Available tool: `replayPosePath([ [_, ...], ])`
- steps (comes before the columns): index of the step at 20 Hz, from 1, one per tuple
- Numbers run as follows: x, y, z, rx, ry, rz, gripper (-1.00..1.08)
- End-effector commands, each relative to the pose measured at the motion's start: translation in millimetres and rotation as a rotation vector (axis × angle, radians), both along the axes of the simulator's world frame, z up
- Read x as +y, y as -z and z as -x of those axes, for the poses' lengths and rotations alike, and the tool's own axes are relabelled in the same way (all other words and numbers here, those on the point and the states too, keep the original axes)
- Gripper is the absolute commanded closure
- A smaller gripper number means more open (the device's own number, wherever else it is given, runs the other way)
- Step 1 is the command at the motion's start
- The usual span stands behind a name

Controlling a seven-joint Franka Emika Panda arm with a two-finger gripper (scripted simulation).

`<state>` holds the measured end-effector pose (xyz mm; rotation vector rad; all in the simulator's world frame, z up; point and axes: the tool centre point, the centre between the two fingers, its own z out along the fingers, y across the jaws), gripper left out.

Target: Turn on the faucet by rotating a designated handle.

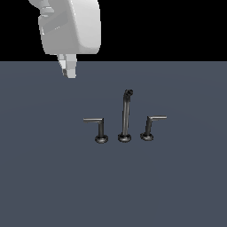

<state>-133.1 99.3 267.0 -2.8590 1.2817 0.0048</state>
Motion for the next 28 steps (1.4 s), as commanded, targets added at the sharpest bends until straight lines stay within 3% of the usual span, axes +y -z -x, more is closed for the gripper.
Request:
replayPosePath([
  [1,2.9,13.0,-9.3,0.0,0.051,-0.001,1.08],
  [28,-2.5,137.1,-102.3,0.002,0.537,0.006,1.08],
])
